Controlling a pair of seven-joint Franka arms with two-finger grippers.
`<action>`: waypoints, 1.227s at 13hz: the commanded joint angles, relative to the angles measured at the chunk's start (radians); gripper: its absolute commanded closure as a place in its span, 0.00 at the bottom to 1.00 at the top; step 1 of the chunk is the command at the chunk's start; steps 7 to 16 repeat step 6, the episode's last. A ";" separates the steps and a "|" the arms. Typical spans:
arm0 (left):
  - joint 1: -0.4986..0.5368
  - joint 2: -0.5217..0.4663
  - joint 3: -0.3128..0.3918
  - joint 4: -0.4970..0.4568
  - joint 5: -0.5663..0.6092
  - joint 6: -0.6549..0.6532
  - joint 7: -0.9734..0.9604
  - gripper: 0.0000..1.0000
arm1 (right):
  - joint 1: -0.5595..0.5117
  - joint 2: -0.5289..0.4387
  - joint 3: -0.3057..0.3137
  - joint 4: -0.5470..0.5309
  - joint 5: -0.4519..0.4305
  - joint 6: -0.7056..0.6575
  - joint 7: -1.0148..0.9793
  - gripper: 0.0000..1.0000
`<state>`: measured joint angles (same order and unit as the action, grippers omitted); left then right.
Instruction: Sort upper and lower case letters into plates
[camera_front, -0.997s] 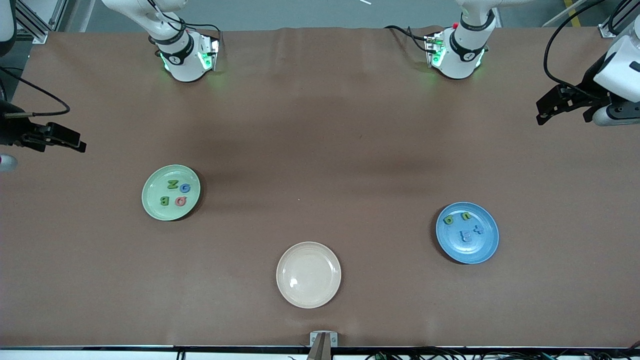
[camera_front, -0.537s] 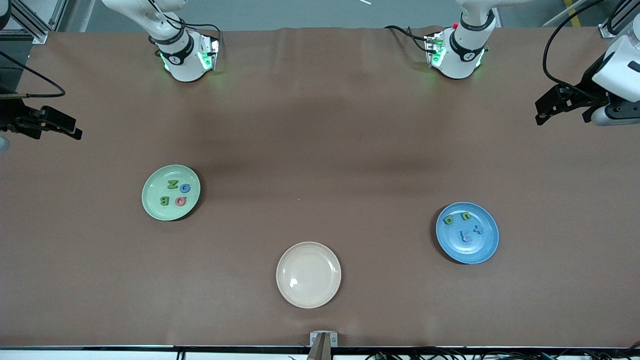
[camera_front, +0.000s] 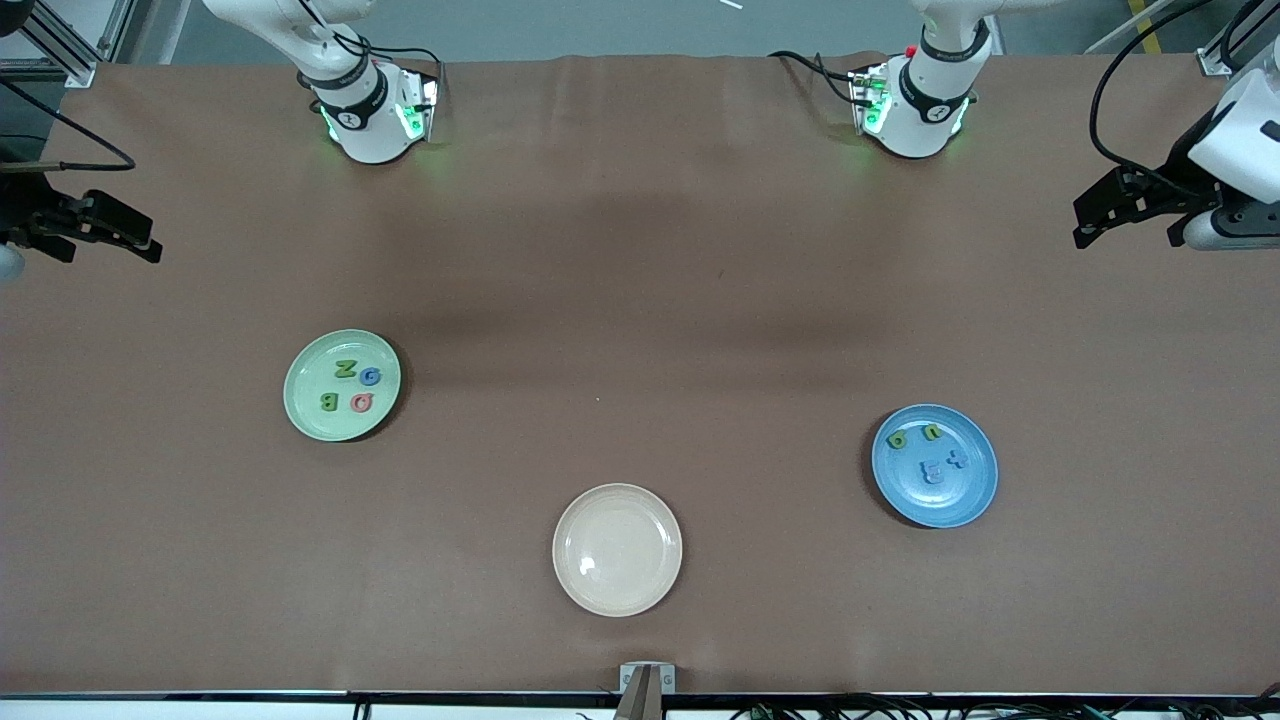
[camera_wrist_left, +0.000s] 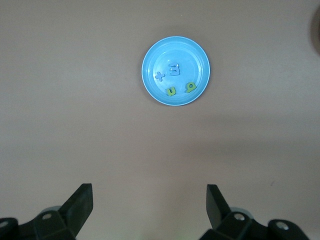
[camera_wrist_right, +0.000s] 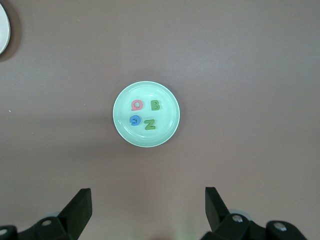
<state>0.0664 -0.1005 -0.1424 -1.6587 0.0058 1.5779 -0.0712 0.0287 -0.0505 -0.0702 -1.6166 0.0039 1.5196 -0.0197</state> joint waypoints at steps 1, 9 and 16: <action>0.010 0.008 0.003 0.030 -0.038 -0.022 -0.004 0.00 | 0.002 -0.040 0.004 -0.040 -0.018 0.014 0.009 0.00; 0.019 0.013 0.003 0.030 -0.033 -0.024 -0.004 0.00 | -0.012 -0.043 0.003 -0.043 -0.007 0.005 0.009 0.00; 0.019 0.013 0.003 0.030 -0.033 -0.024 -0.004 0.00 | -0.012 -0.043 0.003 -0.043 -0.007 0.005 0.009 0.00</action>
